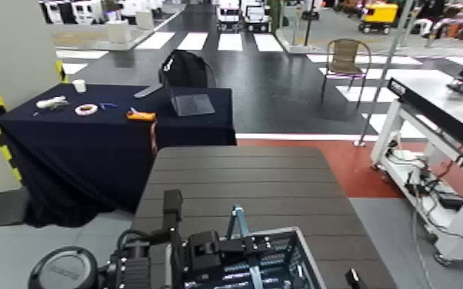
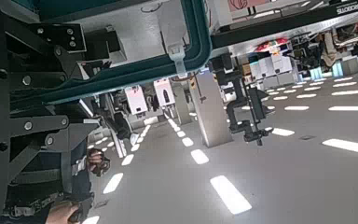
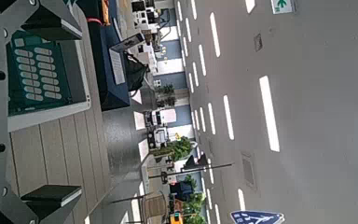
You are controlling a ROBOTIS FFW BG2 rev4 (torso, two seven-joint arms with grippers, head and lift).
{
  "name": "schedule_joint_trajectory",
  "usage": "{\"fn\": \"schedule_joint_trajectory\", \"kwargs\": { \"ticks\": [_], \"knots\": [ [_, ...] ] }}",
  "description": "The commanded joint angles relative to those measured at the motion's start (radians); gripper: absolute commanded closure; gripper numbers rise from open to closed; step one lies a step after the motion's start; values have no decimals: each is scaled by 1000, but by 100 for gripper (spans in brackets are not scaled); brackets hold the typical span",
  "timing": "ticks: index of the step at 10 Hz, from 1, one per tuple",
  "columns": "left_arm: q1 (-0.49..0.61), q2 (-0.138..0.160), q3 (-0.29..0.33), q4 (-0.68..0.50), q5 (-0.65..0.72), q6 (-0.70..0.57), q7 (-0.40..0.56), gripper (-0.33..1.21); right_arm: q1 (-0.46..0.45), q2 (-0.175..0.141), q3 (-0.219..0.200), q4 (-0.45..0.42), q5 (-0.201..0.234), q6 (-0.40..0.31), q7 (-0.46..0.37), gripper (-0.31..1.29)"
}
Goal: Place the crate on the table.
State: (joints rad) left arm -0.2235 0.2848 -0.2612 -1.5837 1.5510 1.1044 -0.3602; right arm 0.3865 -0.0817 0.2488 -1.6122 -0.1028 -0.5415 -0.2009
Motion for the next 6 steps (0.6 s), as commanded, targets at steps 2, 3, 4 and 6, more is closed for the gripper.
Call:
{"fn": "schedule_joint_trajectory", "kwargs": {
  "ticks": [2, 3, 4, 6],
  "knots": [
    [-8, 1, -9, 11, -3, 3, 1, 119, 0, -3, 0, 1, -2, -3, 0, 14],
    [-14, -1, -10, 19, -3, 6, 1, 119, 0, -3, 0, 1, -2, -3, 0, 14],
    [-28, -1, -21, 39, -3, 11, 0, 119, 0, -3, 0, 3, -2, -6, 0, 14],
    [-89, -1, -59, 93, -60, 11, -56, 119, -3, -4, 1, 3, -3, -9, 0, 14]
  ]
}}
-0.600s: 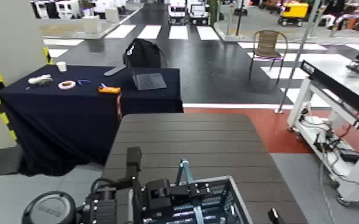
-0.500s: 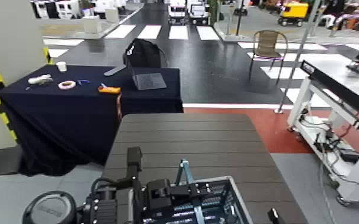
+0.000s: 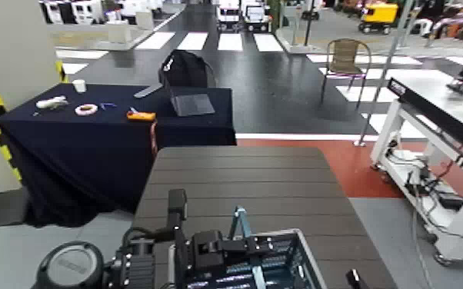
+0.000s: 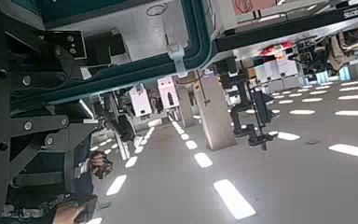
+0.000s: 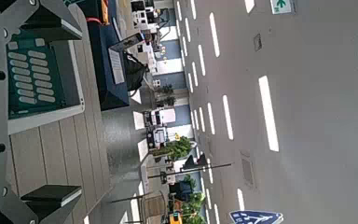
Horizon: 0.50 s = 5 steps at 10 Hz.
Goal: Place the crate on the table.
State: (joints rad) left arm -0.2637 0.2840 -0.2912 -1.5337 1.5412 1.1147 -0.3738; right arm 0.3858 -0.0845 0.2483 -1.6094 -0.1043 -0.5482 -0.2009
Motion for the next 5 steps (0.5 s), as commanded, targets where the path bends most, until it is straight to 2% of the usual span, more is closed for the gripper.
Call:
{"fn": "schedule_joint_trajectory", "kwargs": {
  "ticks": [1, 3, 5],
  "knots": [
    [-94, 0, -56, 75, -99, -1, -90, 119, -2, -1, 3, 2, -2, -3, 0, 14],
    [-177, -5, -95, 133, -148, -22, -139, 119, -5, -3, 6, 5, -5, -4, 0, 14],
    [-270, -23, -132, 219, -282, -75, -237, 119, -8, -5, 11, 8, -6, -7, 0, 14]
  ]
}}
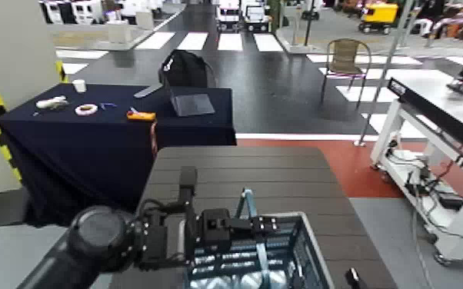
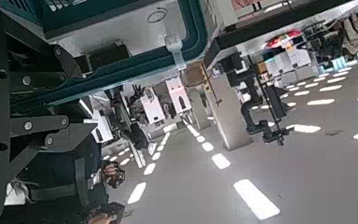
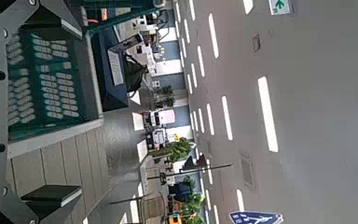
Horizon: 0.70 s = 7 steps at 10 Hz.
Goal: Place the crate on the table.
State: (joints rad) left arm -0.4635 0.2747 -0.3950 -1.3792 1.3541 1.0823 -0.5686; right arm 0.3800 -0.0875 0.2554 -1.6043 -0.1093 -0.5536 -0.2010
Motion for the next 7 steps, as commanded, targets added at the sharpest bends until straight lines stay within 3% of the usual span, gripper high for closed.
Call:
{"fn": "schedule_joint_trajectory", "kwargs": {
  "ticks": [1, 3, 7],
  "knots": [
    [-101, -31, -42, 106, -148, -88, -65, 119, -3, -1, 4, 3, -3, -5, 0, 14],
    [-187, -88, -91, 246, -247, -165, -152, 119, -6, -3, 7, 4, -6, -6, 0, 14],
    [-362, -155, -168, 506, -432, -288, -300, 119, -13, -6, 19, 10, -10, -9, 0, 14]
  ]
}}
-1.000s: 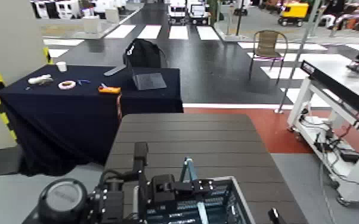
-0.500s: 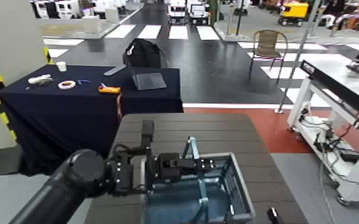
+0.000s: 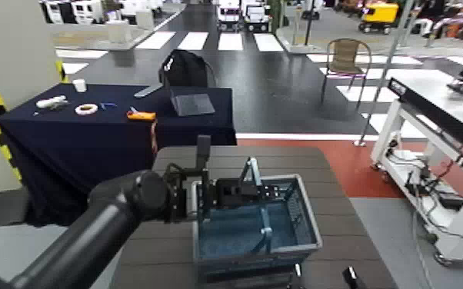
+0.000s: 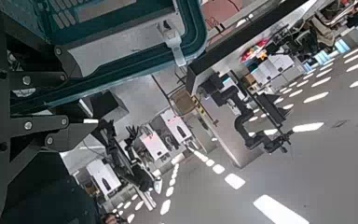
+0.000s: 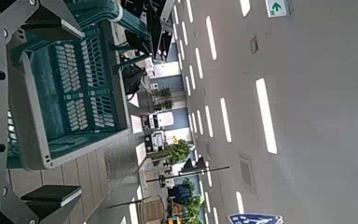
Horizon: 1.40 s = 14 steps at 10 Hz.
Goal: Place the crate on the table.
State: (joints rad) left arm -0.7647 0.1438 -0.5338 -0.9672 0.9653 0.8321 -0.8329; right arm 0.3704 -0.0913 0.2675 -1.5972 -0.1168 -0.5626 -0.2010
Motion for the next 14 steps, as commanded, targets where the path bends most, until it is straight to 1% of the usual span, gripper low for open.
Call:
{"fn": "schedule_joint_trajectory", "kwargs": {
  "ticks": [1, 5, 6, 7, 8, 12, 14],
  "knots": [
    [-76, -33, -37, 133, -46, -50, -51, 119, -8, -2, 12, 5, -3, -2, 0, 14],
    [-113, -55, -44, 208, -66, -96, -72, 119, -13, -4, 18, 8, -7, -3, 0, 14],
    [-117, -59, -44, 220, -68, -103, -81, 111, -13, -4, 18, 6, -7, -3, 0, 14],
    [-117, -61, -43, 225, -68, -113, -83, 110, -14, -4, 19, 8, -7, -3, 0, 14],
    [-117, -61, -43, 232, -68, -126, -84, 107, -14, -5, 21, 8, -7, -3, 0, 14],
    [-117, -62, -41, 243, -68, -151, -94, 106, -18, -5, 24, 10, -9, -6, 0, 14],
    [-117, -66, -37, 254, -68, -165, -91, 96, -18, -5, 24, 10, -11, -8, 0, 14]
  ]
}}
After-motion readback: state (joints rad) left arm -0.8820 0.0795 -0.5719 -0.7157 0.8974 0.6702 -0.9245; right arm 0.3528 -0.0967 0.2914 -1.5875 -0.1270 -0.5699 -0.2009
